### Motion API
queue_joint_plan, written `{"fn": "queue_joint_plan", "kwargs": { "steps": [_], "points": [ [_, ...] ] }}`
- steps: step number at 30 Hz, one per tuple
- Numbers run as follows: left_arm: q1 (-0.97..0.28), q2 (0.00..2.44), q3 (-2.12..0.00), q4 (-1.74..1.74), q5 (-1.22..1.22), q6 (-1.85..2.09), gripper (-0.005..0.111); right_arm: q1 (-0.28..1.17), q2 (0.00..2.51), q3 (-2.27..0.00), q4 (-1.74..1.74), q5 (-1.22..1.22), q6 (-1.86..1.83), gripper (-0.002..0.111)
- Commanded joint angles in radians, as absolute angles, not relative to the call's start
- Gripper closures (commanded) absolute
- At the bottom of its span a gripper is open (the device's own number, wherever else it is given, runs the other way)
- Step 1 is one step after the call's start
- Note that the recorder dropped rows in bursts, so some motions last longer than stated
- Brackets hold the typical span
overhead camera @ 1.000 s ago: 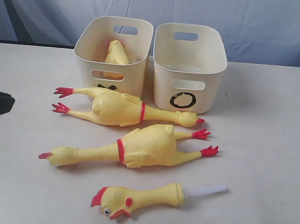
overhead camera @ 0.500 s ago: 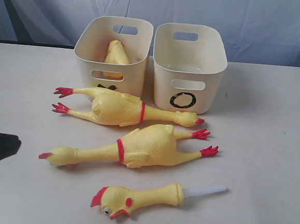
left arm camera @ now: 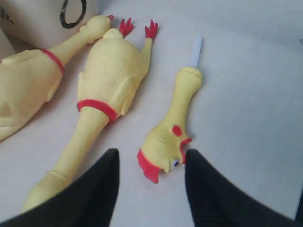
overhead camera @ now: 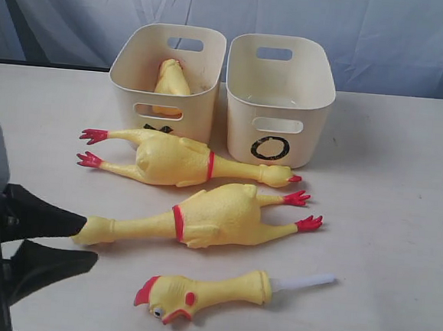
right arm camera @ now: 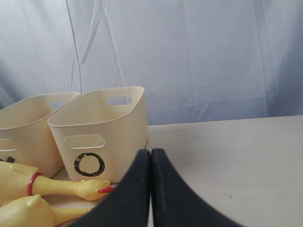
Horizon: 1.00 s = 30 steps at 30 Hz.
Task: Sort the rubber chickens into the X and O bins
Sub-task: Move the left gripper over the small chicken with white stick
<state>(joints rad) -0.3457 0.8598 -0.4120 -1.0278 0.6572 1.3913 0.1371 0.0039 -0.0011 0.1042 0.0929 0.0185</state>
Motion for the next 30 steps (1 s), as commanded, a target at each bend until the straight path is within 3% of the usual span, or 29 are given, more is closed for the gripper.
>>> {"fn": "queue_joint_plan", "kwargs": {
  "steps": [1,9,19,30],
  "points": [
    [-0.342,0.991,-0.408,-1.190,0.681,1.587,0.047,0.141,0.000,0.000,0.105,0.080,0.018,0.109],
    [-0.357,1.206,-0.416,-1.324,0.721,1.798,0.048,0.141,0.000,0.000,0.105,0.080,0.019,0.109],
    [-0.692,1.469,-0.579,-1.308,0.421,1.796,0.048,0.141,0.000,0.000,0.105,0.080,0.019,0.109],
    [-0.797,1.684,-0.739,-1.315,0.388,1.795,0.048,0.141,0.000,0.000,0.105,0.080,0.019,0.109]
  ]
}}
